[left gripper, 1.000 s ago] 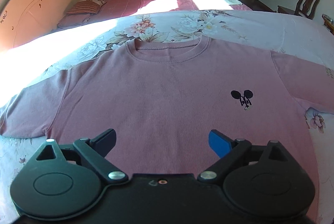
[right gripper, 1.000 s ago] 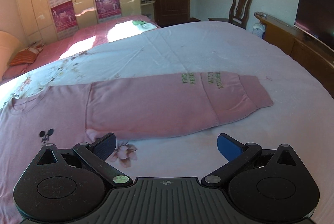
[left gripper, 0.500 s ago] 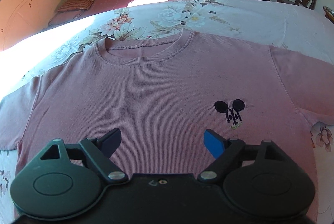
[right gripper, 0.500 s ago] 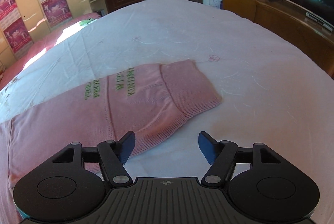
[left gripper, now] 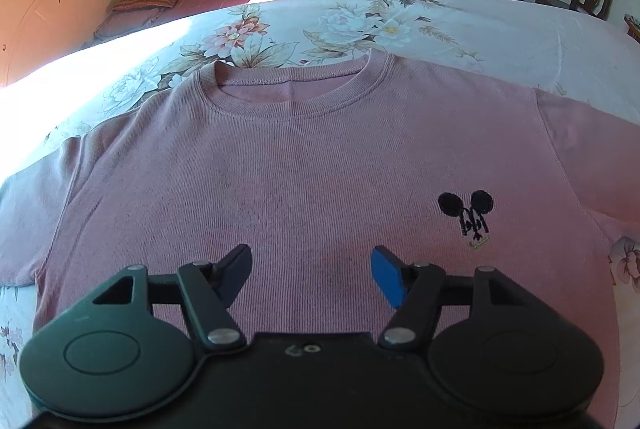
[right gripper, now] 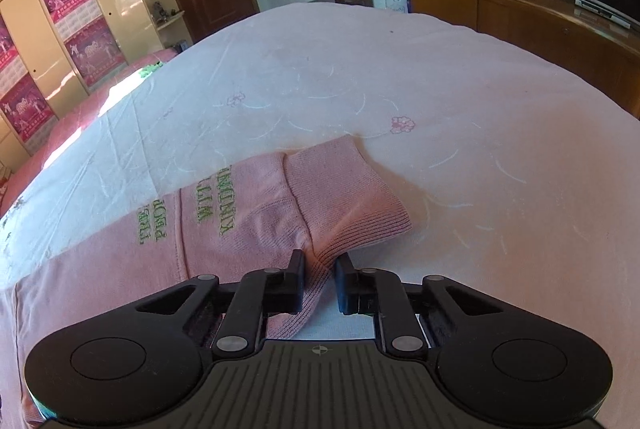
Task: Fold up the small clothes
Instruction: 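Lift the held sleeve with the right tool and lay it across the body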
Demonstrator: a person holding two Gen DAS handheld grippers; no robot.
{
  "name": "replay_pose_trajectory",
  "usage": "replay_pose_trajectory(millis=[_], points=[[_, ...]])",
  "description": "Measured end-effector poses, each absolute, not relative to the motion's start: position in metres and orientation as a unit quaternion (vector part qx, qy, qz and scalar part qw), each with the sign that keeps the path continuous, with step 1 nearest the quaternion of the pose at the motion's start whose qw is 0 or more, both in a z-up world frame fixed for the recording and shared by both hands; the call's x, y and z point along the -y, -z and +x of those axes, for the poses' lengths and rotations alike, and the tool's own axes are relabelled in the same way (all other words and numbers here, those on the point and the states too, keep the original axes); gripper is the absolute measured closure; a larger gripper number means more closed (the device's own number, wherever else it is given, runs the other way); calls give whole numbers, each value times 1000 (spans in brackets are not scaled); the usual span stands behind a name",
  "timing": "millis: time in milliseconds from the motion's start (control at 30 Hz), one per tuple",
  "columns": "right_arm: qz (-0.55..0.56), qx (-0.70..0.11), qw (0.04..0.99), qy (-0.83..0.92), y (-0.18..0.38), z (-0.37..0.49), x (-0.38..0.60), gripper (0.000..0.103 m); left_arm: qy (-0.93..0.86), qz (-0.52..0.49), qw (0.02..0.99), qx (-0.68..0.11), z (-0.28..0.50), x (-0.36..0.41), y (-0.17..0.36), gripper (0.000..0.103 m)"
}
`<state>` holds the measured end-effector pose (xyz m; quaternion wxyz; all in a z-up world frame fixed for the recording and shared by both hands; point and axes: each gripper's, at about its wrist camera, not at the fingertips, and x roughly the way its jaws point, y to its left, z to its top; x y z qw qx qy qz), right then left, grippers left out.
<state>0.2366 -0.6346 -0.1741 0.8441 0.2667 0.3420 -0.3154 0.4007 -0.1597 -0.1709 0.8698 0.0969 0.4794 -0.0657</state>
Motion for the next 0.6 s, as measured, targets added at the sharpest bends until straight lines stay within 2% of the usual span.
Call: replay_pose_trajectory(millis=[167, 367, 600], points=[[232, -315, 877, 277, 143, 244, 601, 92, 73, 67, 873, -477, 403, 150, 167, 38], [185, -288, 924, 173, 103, 290, 514, 92, 79, 54, 880, -465, 402, 131, 155, 38], [155, -297, 942, 25, 105, 353, 372, 92, 85, 34, 884, -459, 411, 82, 148, 39]])
